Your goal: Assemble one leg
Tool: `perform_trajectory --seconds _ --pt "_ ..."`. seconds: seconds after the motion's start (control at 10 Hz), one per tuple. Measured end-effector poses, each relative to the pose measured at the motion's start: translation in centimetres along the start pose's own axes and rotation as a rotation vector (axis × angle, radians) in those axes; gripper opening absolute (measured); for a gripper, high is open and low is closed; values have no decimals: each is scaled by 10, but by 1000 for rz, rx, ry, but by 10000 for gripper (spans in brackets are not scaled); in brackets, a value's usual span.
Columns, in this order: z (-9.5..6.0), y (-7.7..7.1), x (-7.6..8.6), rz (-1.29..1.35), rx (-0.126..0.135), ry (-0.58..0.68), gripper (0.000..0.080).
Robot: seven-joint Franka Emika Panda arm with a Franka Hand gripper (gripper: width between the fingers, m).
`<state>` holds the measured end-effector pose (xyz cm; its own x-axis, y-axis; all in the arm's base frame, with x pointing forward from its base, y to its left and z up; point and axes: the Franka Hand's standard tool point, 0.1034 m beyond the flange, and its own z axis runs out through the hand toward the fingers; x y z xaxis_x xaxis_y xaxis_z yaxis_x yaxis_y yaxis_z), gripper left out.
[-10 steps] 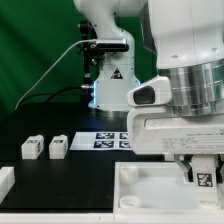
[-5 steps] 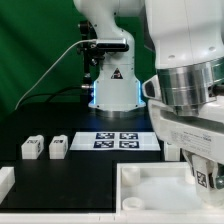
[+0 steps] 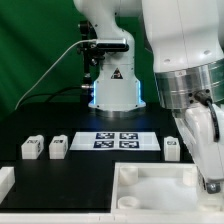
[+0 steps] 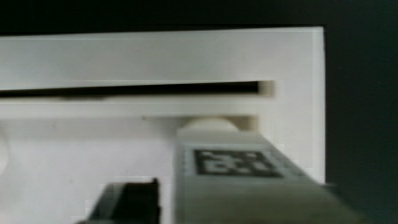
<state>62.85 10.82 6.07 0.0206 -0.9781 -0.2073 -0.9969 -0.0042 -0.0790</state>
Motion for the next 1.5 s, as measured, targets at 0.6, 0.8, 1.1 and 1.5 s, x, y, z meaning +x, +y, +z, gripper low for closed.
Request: perform_trajectory --seconds 0.6,0.8,1.1,1.5 --pt "-15 -2 -21 -909 -48 28 649" --pt "-13 -2 0 -1277 -109 34 649" --pt "-13 -9 11 -1440 -121 39 649" --pt "-12 -10 12 -1440 -121 39 292"
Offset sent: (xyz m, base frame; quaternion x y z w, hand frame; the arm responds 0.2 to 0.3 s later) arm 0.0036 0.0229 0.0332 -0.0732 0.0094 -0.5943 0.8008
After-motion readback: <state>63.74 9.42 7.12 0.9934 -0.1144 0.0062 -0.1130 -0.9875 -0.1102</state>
